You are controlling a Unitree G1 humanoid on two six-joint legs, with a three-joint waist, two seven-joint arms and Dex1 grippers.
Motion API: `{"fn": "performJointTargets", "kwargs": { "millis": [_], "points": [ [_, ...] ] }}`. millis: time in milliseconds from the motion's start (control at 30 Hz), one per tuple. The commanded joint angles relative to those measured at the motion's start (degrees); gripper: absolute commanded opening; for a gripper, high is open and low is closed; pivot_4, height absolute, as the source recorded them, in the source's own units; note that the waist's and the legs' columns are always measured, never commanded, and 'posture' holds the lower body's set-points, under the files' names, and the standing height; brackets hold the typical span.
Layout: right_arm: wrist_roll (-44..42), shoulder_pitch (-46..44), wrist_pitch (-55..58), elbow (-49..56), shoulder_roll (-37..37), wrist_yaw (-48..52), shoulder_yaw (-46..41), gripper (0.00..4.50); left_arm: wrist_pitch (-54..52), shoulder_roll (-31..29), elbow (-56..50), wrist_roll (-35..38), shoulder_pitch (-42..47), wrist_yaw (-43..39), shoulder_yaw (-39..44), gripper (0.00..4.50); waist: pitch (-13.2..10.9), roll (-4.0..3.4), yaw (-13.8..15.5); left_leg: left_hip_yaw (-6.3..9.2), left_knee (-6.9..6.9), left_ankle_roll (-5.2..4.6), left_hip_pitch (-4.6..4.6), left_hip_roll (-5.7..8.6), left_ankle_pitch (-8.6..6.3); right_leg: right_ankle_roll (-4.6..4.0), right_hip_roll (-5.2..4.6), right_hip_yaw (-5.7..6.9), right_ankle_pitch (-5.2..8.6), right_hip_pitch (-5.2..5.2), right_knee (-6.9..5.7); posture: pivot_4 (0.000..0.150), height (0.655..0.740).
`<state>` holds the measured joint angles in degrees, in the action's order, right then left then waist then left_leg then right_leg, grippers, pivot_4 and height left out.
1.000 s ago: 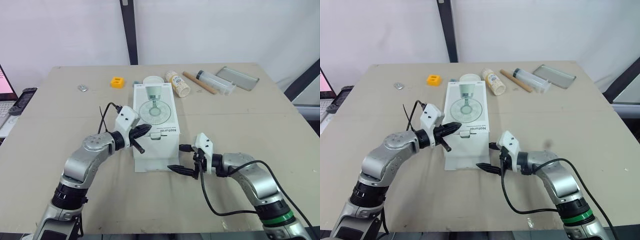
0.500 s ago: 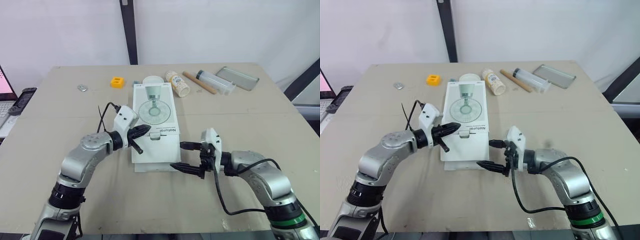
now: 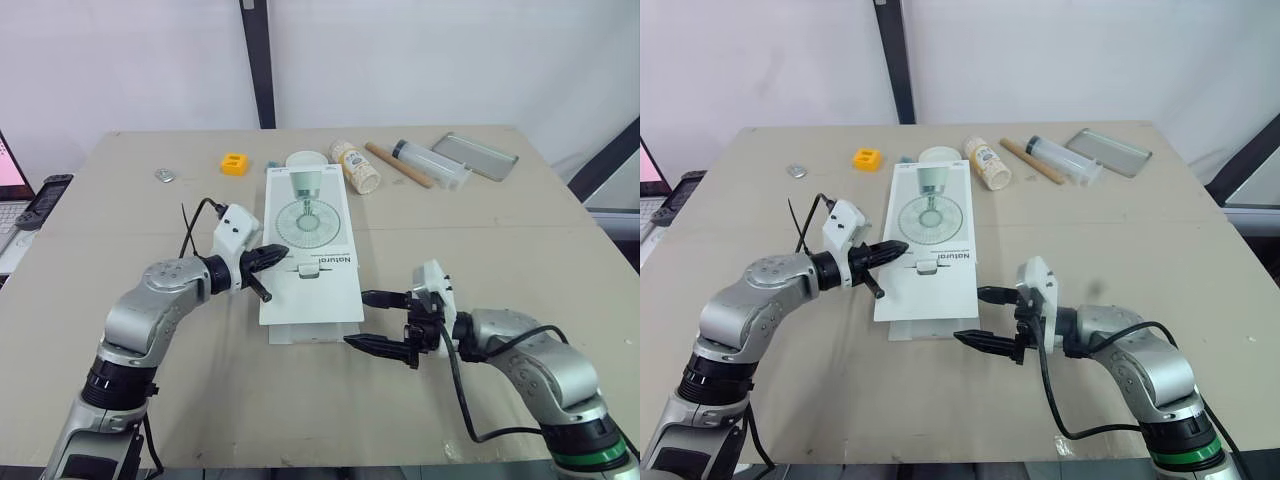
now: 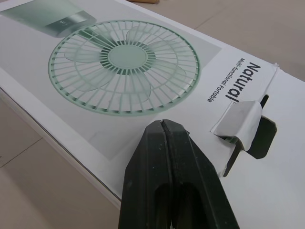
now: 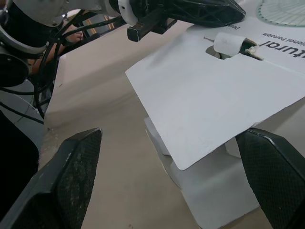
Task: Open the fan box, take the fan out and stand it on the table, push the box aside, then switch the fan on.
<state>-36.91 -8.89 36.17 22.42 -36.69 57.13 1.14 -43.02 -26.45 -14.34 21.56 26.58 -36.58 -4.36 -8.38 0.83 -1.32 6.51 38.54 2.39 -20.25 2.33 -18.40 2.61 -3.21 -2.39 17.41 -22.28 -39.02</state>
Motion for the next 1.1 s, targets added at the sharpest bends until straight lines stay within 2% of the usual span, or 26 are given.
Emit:
{"fn": "performJointTargets", "kwargs": {
  "millis": [33,667,867,967,1100],
  "points": [
    [-1.83,-0.25,-0.8,2.89,0.1,-0.19,-1.57,4.5,-0.09,-1.76,0.91,0.33,0.28,-0.42,2.22,0.02,-0.01,0.02,0.0,0.0,0.0,0.0,0.0,0.0,0.0,0.0,0.0,0.01,0.0,0.0,0.0,0.15,0.74],
    [-4.18,-8.1,-0.53,0.75,1.3,-1.91,-2.9,4.5,1.79,-5.58,-2.98,8.73,-1.44,-5.67,11.13,0.02,-0.27,0.4,0.03,0.1,0.0,0.02,-0.18,0.01,0.01,0.0,-0.07,0.1,0.0,-0.16,0.0,0.15,0.74],
    [1.64,-13.08,-3.9,-5.08,3.44,-5.83,-1.39,4.5,1.95,-5.22,-3.76,10.09,-0.85,-4.56,11.46,0.02,-0.28,0.42,0.01,0.1,0.01,0.02,-0.19,0.01,0.01,-0.01,-0.08,0.1,0.0,-0.18,0.0,0.15,0.74],
    [7.88,-16.34,-7.69,-10.15,5.31,-9.35,0.56,3.74,2.31,-4.6,-4.13,10.48,-0.19,-3.79,11.29,0.0,-0.28,0.41,-0.02,0.07,0.01,0.03,-0.2,0.01,0.02,-0.01,-0.06,0.1,-0.01,-0.21,-0.02,0.15,0.74],
    [11.25,-18.53,-9.56,-13.31,7.23,-11.26,1.46,1.88,2.98,-4.39,-3.82,10.5,0.77,-3.06,11.43,0.0,-0.28,0.42,-0.03,0.06,0.01,0.05,-0.34,0.02,0.02,-0.01,-0.08,0.1,-0.01,-0.39,-0.03,0.15,0.74]
  ]
}}
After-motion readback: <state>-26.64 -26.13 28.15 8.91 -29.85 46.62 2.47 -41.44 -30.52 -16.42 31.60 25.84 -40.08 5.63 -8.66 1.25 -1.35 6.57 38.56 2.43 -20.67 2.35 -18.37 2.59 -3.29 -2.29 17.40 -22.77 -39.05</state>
